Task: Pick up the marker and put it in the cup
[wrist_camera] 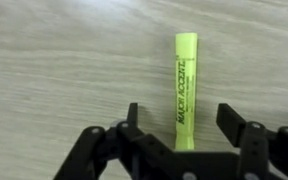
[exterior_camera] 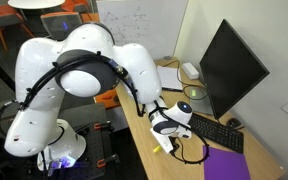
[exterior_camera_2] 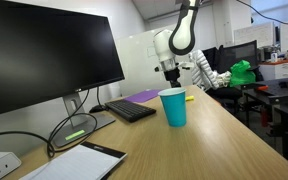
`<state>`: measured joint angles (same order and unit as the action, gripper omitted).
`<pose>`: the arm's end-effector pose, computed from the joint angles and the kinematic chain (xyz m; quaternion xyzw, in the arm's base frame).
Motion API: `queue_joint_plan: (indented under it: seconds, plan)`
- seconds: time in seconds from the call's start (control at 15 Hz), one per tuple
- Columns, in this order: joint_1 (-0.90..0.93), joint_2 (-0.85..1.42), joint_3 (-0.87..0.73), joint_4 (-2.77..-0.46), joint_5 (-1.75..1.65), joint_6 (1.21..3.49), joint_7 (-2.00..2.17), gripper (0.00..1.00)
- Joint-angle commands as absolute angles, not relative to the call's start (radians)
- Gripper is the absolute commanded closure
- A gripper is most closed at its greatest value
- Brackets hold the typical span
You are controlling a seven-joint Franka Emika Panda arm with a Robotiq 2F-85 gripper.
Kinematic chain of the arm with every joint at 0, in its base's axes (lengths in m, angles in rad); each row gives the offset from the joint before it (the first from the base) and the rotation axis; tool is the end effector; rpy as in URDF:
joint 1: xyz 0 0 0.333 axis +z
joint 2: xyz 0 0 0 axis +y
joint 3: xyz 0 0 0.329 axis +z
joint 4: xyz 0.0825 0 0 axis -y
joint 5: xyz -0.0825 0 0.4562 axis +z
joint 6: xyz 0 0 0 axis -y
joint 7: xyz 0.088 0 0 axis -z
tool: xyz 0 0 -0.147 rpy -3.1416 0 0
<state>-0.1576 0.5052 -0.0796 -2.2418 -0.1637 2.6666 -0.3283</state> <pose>0.5426 -0.1353 0.0388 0.9901 0.1235 -0.0540 0.0404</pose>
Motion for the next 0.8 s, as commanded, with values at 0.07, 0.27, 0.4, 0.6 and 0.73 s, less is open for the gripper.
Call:
queue_joint_plan:
  seconds: [0.07,0.27,0.4,0.6,0.73]
  plan:
    - [-0.168,0.496,-0.074,-2.244,-0.19,2.642,-0.345,0.13]
    - [-0.175,0.491,-0.07,-2.247,-0.18,2.598,-0.348,0.42]
    - [-0.178,0.48,-0.072,-2.259,-0.179,2.579,-0.347,0.58]
    - [-0.186,0.471,-0.067,-2.261,-0.169,2.565,-0.353,0.81]
    - [-0.176,0.468,-0.075,-2.254,-0.171,2.519,-0.33,0.96]
